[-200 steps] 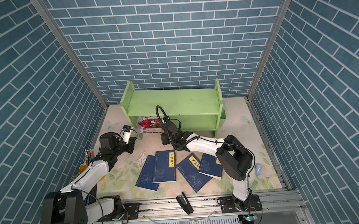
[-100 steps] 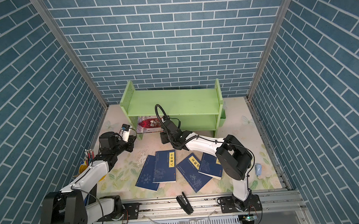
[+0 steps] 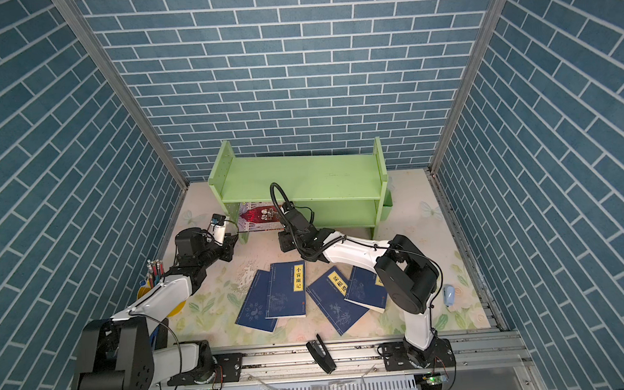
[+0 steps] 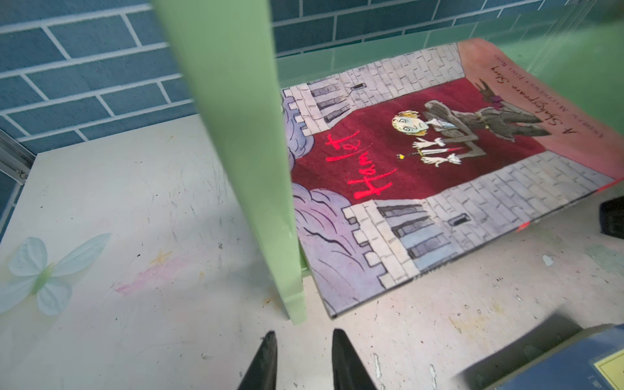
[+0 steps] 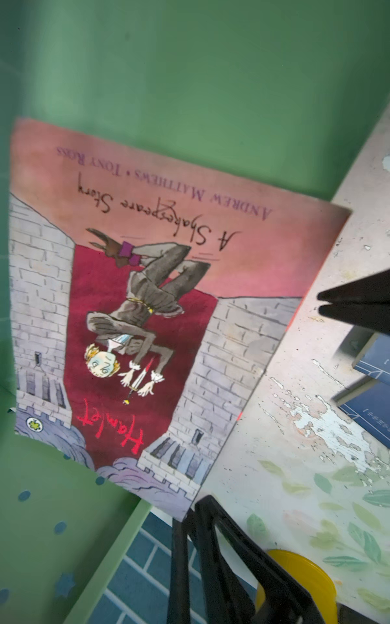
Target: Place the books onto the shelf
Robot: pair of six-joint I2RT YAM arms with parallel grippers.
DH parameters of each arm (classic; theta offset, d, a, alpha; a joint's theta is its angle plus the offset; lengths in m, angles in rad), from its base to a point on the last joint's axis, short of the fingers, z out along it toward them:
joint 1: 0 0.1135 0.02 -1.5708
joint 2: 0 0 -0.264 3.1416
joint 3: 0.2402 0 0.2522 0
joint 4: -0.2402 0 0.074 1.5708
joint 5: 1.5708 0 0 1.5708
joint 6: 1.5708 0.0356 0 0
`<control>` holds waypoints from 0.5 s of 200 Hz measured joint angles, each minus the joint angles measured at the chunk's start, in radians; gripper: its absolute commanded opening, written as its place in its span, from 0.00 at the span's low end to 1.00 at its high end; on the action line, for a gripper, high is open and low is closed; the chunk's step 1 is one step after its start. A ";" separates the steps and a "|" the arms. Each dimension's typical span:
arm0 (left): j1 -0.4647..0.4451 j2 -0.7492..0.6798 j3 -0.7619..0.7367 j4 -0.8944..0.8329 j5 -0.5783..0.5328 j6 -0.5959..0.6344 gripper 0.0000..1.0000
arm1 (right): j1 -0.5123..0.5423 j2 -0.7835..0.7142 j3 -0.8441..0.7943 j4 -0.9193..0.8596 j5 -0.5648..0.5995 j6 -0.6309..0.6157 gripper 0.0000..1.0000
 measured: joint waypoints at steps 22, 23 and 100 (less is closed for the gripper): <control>0.000 0.015 0.000 0.017 -0.008 -0.011 0.32 | 0.001 -0.012 -0.017 0.001 -0.013 0.000 0.00; 0.000 0.015 0.000 0.018 -0.008 -0.011 0.32 | 0.001 -0.013 -0.018 0.002 -0.013 0.000 0.00; 0.000 0.017 0.002 0.058 -0.018 -0.026 0.34 | 0.007 -0.052 -0.060 0.024 -0.028 0.000 0.00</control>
